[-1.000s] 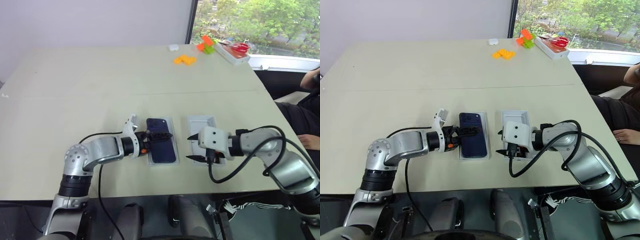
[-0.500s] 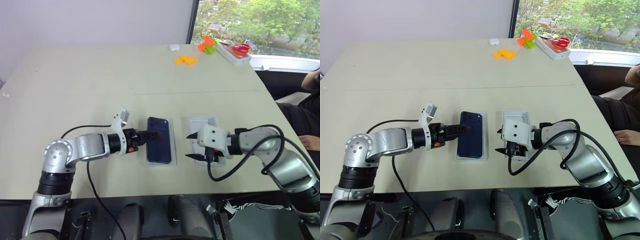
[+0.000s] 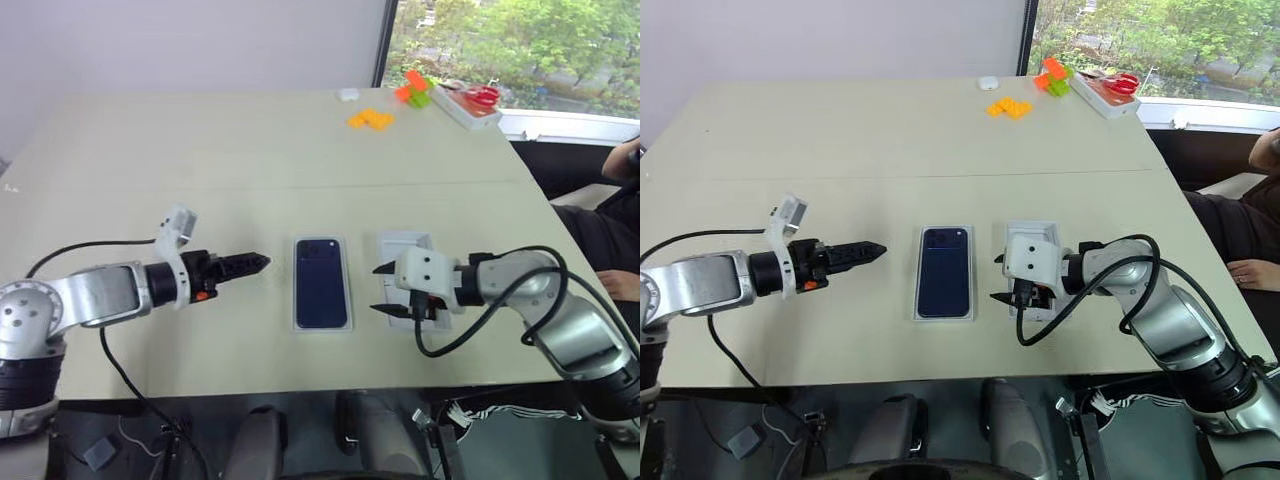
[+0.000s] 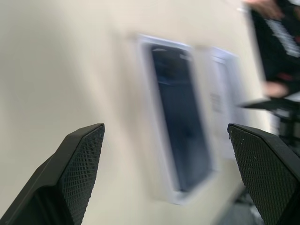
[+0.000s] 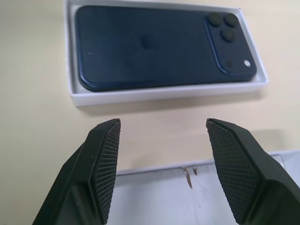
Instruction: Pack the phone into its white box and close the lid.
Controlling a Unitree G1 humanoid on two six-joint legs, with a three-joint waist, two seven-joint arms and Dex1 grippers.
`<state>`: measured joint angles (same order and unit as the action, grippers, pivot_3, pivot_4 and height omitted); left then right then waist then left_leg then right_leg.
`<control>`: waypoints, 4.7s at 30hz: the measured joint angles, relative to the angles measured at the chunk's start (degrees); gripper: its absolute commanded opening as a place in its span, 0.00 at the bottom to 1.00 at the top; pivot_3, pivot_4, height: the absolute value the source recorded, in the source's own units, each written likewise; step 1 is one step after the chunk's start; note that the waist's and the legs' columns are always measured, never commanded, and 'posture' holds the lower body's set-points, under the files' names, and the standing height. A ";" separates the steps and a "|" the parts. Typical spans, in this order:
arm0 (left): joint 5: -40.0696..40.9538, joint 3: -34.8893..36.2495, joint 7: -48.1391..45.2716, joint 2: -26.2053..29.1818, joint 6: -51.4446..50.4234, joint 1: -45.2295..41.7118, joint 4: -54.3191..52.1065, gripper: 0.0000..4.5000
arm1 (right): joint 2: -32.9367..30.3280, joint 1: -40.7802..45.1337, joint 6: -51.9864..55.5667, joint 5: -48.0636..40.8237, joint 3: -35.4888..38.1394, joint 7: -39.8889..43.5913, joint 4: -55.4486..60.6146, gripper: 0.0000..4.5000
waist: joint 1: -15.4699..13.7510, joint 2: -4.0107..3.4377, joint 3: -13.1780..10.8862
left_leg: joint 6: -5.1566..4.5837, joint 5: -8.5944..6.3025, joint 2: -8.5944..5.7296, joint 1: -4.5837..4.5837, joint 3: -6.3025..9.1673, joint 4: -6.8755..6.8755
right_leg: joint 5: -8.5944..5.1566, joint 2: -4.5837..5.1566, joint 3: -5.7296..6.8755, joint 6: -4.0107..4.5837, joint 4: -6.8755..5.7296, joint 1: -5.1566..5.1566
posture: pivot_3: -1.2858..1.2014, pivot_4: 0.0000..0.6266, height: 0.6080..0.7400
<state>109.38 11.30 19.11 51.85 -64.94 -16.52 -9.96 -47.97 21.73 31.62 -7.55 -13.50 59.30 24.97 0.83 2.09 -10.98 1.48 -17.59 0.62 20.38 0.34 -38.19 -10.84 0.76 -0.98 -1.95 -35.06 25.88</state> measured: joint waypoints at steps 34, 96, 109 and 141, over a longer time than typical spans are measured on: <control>-76.51 -17.37 -43.00 -9.63 22.82 8.81 -14.34 0.01 | 8.32 9.15 46.62 -12.54 4.44 -21.75 6.04 0.68 | 0.13 -0.04 -0.02 | -0.02 0.00 0.06 0.79 0.03 -0.02 | 0.12 -0.11 0.04 -0.16 -0.05 0.75 | 0.52 0.24 0.90; -81.22 -15.30 -70.29 -9.63 28.45 11.24 -17.82 0.01 | 19.93 11.75 60.50 -36.34 12.04 -58.35 -2.28 0.68 | 0.32 -0.06 0.05 | -0.04 0.01 0.10 0.81 0.02 -0.13 | 0.19 -0.13 -0.01 -0.18 -0.20 0.65 | 0.52 0.24 0.90; -81.65 -14.63 -70.57 -9.64 30.56 11.80 -17.75 0.00 | 21.27 13.18 60.51 -57.20 18.93 -77.93 -9.69 0.01 | 0.48 -0.07 0.04 | -0.04 0.01 0.16 0.90 -0.02 -0.13 | 0.21 -0.19 -0.07 -0.18 -0.24 0.63 | 0.52 0.24 0.90; -83.52 -3.30 -64.45 -10.93 32.78 8.87 -3.79 0.00 | 55.56 9.24 17.79 -104.75 14.54 -113.35 -22.75 0.01 | 1.71 -0.13 0.09 | -0.10 0.00 0.39 0.91 0.00 -0.10 | 0.42 -0.09 -0.11 -0.09 -0.27 0.90 | 0.52 0.24 0.90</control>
<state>25.87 8.00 -45.33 40.93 -32.16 -7.65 -13.75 7.58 30.97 49.40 -112.29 1.04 -54.05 2.22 2.54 1.96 -10.89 1.38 -17.60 1.01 21.29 0.34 -38.29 -10.42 0.67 -1.08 -2.05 -35.33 26.78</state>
